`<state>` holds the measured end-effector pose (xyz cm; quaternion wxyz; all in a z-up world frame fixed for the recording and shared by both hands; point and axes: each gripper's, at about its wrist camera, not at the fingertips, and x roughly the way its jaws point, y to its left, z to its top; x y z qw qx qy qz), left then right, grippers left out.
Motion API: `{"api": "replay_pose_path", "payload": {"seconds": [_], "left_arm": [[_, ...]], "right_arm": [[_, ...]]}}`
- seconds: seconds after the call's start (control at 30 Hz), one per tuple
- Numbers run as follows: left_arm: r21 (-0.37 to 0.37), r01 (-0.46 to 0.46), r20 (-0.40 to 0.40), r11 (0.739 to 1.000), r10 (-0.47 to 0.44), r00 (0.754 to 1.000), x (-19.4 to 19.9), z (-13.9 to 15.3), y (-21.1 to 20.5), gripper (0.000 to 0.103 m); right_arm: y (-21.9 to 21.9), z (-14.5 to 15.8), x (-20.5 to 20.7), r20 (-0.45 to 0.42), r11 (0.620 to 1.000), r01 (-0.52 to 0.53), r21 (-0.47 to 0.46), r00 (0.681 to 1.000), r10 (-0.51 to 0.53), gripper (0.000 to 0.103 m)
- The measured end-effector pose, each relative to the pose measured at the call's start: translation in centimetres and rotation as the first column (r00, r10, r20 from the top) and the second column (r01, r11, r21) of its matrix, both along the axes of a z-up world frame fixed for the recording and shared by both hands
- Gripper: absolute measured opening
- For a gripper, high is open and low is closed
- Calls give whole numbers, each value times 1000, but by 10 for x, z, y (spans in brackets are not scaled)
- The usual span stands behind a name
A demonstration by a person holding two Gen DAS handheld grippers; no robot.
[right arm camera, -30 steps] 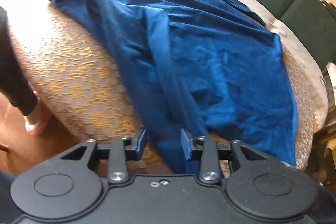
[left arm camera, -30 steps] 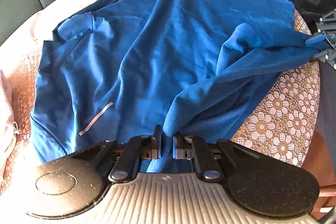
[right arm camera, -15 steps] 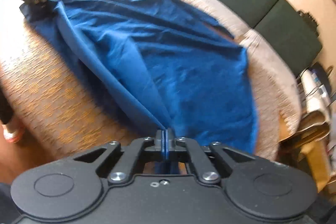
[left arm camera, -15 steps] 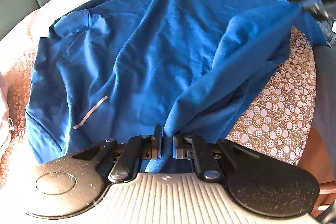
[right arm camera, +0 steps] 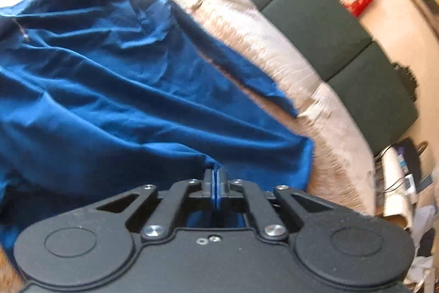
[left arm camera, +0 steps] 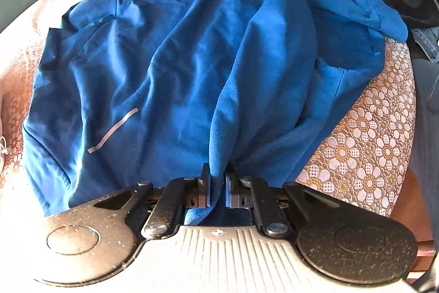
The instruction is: Fold clothes
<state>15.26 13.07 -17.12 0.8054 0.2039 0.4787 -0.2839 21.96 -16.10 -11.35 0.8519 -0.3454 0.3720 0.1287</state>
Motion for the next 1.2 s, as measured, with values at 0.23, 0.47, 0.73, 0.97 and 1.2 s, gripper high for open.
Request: {"api": "replay_pose_path", "payload": {"seconds": [0.23, 0.47, 0.73, 0.97, 1.2], "left_arm": [[6, 12, -9, 1000, -12, 1000, 4, 0, -3, 8], [19, 8, -7, 1000, -8, 1000, 1, 0, -5, 8], [38, -11, 1, 999, 11, 1000, -1, 0, -8, 8], [51, 4, 10, 999, -5, 1000, -2, 1, -10, 8], [18, 9, 7, 1000, -9, 1000, -5, 0, -4, 8]], "right_arm": [[-31, -5, -26, -73, 999, 6, 34, 997, -3, 103], [-87, -2, -118, -184, 998, -21, 64, 982, 32, 103], [-106, -39, -170, -219, 995, 96, 2, 971, -93, 103], [-119, -30, -166, -212, 974, 222, 54, 955, -206, 103], [-132, 57, -126, -41, 962, 239, 128, 971, -236, 103]]}}
